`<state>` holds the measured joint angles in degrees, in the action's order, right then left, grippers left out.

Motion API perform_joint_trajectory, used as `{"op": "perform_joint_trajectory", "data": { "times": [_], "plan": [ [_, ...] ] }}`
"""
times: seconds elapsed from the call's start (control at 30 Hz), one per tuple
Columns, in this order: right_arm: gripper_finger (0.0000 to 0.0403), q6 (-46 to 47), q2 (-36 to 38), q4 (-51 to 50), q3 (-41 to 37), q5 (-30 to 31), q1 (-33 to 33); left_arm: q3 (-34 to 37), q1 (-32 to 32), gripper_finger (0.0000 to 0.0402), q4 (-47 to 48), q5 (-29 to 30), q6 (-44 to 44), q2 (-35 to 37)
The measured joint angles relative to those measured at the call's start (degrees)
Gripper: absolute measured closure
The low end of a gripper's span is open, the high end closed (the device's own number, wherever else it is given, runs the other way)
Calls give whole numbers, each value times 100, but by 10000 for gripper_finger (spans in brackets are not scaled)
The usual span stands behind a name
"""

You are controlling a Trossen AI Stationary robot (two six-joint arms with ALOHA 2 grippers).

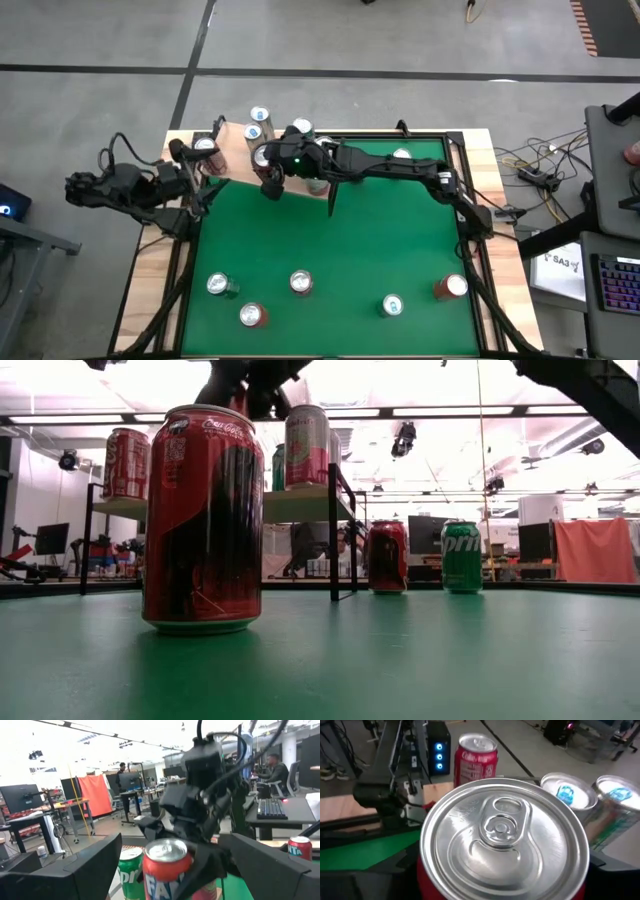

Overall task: Place canned beverage on shelf
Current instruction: Put the red soda can on the shelf

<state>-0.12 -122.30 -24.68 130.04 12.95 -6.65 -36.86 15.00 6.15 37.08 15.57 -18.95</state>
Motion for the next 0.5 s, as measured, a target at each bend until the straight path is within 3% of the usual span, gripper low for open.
{"op": "perform_joint_trajectory", "data": {
  "times": [0.5],
  "plan": [
    [120,-439,-215,-38,0,11,64,118,0,47,-13,-9,44,362]
  ]
}}
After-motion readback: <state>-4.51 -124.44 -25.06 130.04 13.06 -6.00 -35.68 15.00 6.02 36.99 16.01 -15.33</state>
